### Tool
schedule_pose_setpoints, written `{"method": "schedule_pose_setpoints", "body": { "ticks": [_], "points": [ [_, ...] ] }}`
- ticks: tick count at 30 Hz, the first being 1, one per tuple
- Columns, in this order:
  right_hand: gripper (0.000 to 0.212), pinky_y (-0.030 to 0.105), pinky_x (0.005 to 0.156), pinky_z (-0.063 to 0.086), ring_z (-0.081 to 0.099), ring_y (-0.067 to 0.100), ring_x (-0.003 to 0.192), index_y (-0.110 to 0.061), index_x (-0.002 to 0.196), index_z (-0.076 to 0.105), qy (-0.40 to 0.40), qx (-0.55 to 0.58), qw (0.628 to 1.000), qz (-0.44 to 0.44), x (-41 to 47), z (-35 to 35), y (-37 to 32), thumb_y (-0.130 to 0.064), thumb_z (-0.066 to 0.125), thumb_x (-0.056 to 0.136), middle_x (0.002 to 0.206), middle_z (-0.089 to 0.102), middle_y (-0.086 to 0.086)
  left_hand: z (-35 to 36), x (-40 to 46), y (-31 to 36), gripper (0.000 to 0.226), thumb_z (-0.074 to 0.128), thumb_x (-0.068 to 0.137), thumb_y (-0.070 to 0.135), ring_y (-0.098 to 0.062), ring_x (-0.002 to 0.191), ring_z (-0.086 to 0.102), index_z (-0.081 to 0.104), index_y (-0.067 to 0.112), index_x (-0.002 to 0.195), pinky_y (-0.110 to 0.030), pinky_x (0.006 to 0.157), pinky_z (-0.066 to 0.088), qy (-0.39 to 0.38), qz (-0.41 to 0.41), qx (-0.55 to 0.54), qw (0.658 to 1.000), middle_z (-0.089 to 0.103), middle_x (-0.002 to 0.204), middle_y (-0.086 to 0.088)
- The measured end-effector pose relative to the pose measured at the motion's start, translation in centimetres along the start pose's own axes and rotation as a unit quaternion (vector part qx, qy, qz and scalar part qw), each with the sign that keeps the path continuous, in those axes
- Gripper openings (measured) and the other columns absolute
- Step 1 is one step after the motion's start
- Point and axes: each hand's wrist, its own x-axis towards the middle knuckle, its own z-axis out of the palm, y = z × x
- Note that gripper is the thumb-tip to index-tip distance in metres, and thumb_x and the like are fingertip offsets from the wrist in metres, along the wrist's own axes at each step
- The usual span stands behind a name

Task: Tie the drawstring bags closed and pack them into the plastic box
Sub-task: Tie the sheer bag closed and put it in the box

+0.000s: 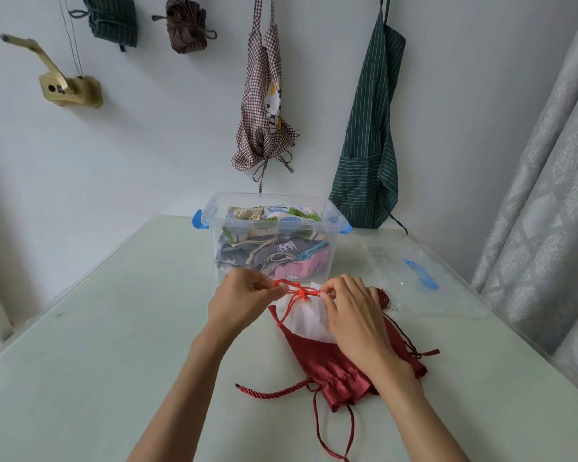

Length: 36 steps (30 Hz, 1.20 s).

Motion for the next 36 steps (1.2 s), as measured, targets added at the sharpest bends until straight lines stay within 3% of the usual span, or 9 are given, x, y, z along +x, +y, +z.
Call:
{"method": "schedule_pose_setpoints", "body": {
  "ticks": [3, 7, 9, 12, 16, 21, 25, 32, 36],
  "points": [
    [0.01, 0.03, 0.082, 0.045, 0.053, 0.007, 0.079, -0.024, 0.091, 0.063, -0.203, 0.193, 0.956, 0.082, 0.5, -1.4, 0.4, -0.027, 0.053, 0.093, 0.088, 0.06, -0.016, -0.3, 0.3, -0.7, 0.018, 0.073, 0.074, 0.043, -0.013, 0.076, 0.065, 0.07, 0.031, 0.06, -0.034, 0.07, 0.053, -0.018, -0.028, 0.054, 0.998, 0.072, 0.071, 0.01],
    [0.012, 0.031, 0.086, 0.05, 0.064, 0.016, 0.091, -0.024, 0.1, 0.065, -0.234, 0.322, 0.906, 0.143, 1.1, -3.2, 1.6, -0.027, 0.056, 0.092, 0.101, 0.067, -0.007, -1.2, 0.5, -1.0, 0.02, 0.074, 0.076, 0.041, -0.014, 0.076, 0.064, 0.075, 0.023, 0.084, -0.034, 0.068, 0.056, -0.11, -0.039, 0.029, 0.993, 0.071, 0.08, 0.005],
    [0.019, 0.03, 0.092, 0.047, 0.062, 0.016, 0.098, -0.021, 0.108, 0.063, -0.238, 0.32, 0.897, 0.193, 1.2, -4.0, 2.3, -0.027, 0.055, 0.093, 0.112, 0.065, 0.001, -1.9, 0.4, -0.5, 0.037, 0.069, 0.081, 0.04, -0.013, 0.08, 0.063, 0.067, 0.017, 0.11, -0.023, 0.058, 0.051, -0.153, -0.081, 0.001, 0.985, 0.069, 0.093, 0.0],
    [0.029, 0.033, 0.095, 0.044, 0.059, 0.022, 0.106, -0.005, 0.113, 0.062, -0.279, 0.243, 0.893, 0.255, 1.4, -4.3, 3.4, -0.024, 0.053, 0.093, 0.115, 0.062, 0.012, -2.8, 0.0, 0.3, 0.052, 0.058, 0.084, 0.052, -0.017, 0.088, 0.066, 0.059, 0.015, 0.121, -0.025, 0.057, 0.055, -0.143, -0.125, 0.005, 0.982, 0.068, 0.109, -0.009],
    [0.024, 0.031, 0.071, 0.041, 0.056, 0.02, 0.072, -0.013, 0.076, 0.057, -0.307, 0.117, 0.908, 0.26, 1.3, -2.6, 3.3, -0.035, 0.057, 0.086, 0.077, 0.056, 0.006, -1.6, -1.0, 1.5, 0.059, 0.059, 0.075, 0.066, -0.018, 0.082, 0.071, 0.062, 0.02, 0.112, -0.032, 0.064, 0.061, -0.175, -0.09, 0.096, 0.976, 0.071, 0.1, -0.006],
    [0.017, 0.031, 0.081, 0.036, 0.061, 0.023, 0.1, -0.022, 0.095, 0.067, -0.171, -0.038, 0.967, 0.186, 0.7, -1.5, 1.8, -0.032, 0.062, 0.083, 0.099, 0.071, 0.0, 0.6, -1.2, 2.7, 0.058, 0.082, 0.067, 0.032, -0.02, 0.102, 0.063, 0.06, 0.022, 0.12, -0.032, 0.086, 0.052, -0.129, -0.004, 0.228, 0.965, 0.066, 0.115, -0.002],
    [0.021, 0.027, 0.087, 0.044, 0.066, 0.017, 0.095, -0.027, 0.097, 0.07, -0.079, 0.027, 0.981, 0.175, 1.1, -3.0, 2.2, -0.015, 0.056, 0.086, 0.096, 0.074, -0.004, -1.5, -0.3, 3.6, 0.045, 0.083, 0.063, 0.02, -0.018, 0.091, 0.068, 0.07, 0.025, 0.106, -0.032, 0.082, 0.056, -0.1, -0.014, 0.105, 0.989, 0.072, 0.102, -0.002],
    [0.022, 0.021, 0.07, 0.049, 0.061, 0.0, 0.071, -0.032, 0.078, 0.069, 0.13, 0.279, 0.941, 0.141, 4.7, -6.5, 1.6, -0.011, 0.066, 0.082, 0.076, 0.068, -0.017, -7.9, 1.7, 7.1, 0.038, 0.074, 0.072, -0.006, -0.01, 0.072, 0.066, 0.069, 0.013, 0.105, -0.015, 0.062, 0.057, -0.091, 0.039, -0.135, 0.986, 0.071, 0.086, -0.003],
    [0.015, 0.022, 0.068, 0.047, 0.062, 0.009, 0.074, -0.022, 0.086, 0.072, 0.267, 0.293, 0.913, 0.097, 9.2, -6.7, 0.1, -0.01, 0.063, 0.084, 0.079, 0.067, -0.013, -8.4, 4.7, 7.3, 0.04, 0.072, 0.074, -0.007, -0.013, 0.078, 0.067, 0.066, 0.011, 0.109, -0.023, 0.068, 0.058, 0.0, 0.113, -0.172, 0.979, 0.069, 0.096, -0.006]
  ]
}}
